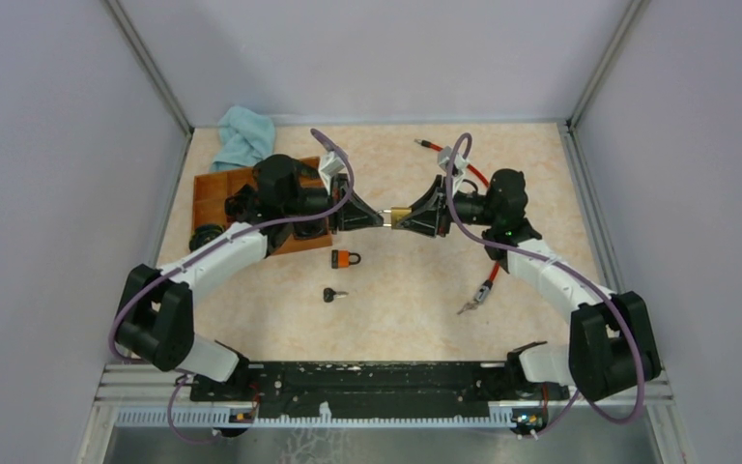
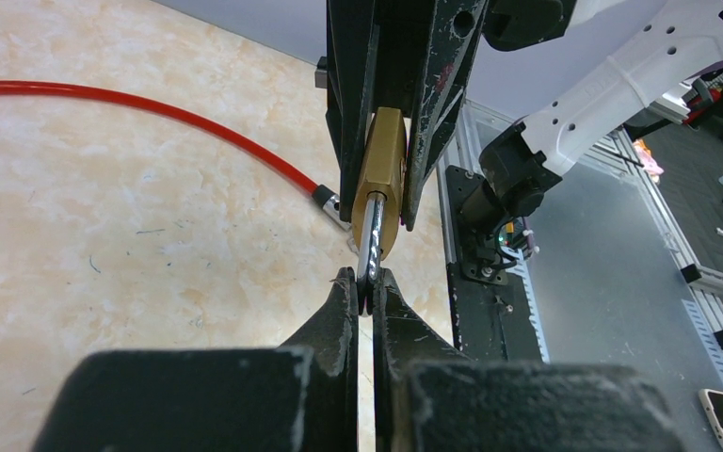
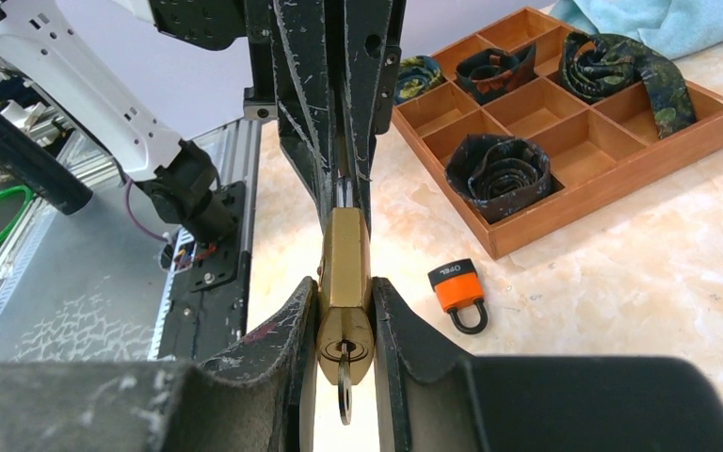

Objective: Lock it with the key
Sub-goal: Lock the lock, then place the key at the center of the board, then place the lock at the center of the board.

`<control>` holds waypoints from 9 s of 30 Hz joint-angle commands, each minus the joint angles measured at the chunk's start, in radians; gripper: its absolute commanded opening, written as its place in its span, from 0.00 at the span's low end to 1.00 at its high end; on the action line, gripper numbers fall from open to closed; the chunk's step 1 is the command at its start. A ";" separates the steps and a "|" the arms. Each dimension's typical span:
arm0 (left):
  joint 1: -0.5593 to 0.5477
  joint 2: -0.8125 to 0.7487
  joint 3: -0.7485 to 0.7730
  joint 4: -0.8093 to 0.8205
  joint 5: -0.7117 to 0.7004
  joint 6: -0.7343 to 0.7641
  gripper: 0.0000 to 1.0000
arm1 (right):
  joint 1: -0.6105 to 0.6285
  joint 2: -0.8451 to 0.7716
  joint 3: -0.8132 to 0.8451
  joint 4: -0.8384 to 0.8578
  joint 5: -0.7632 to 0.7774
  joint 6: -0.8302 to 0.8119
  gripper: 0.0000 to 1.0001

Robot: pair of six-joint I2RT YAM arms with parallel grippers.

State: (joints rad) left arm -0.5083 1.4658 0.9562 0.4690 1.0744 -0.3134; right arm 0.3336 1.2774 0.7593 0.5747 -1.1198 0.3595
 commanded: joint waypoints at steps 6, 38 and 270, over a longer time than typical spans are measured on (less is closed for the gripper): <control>-0.125 0.040 0.057 0.042 0.030 -0.008 0.00 | 0.107 0.020 0.035 0.069 0.015 -0.039 0.00; -0.138 0.042 0.101 0.038 0.090 0.010 0.00 | 0.185 0.054 0.045 -0.007 0.045 -0.123 0.00; 0.015 0.408 0.189 -0.458 -0.436 0.469 0.55 | -0.158 0.135 0.238 -0.858 1.032 -0.754 0.83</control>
State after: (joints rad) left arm -0.5011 1.9594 1.1347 -0.0010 0.7139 0.0708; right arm 0.1974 1.3819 0.9184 -0.2848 -0.1642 -0.4141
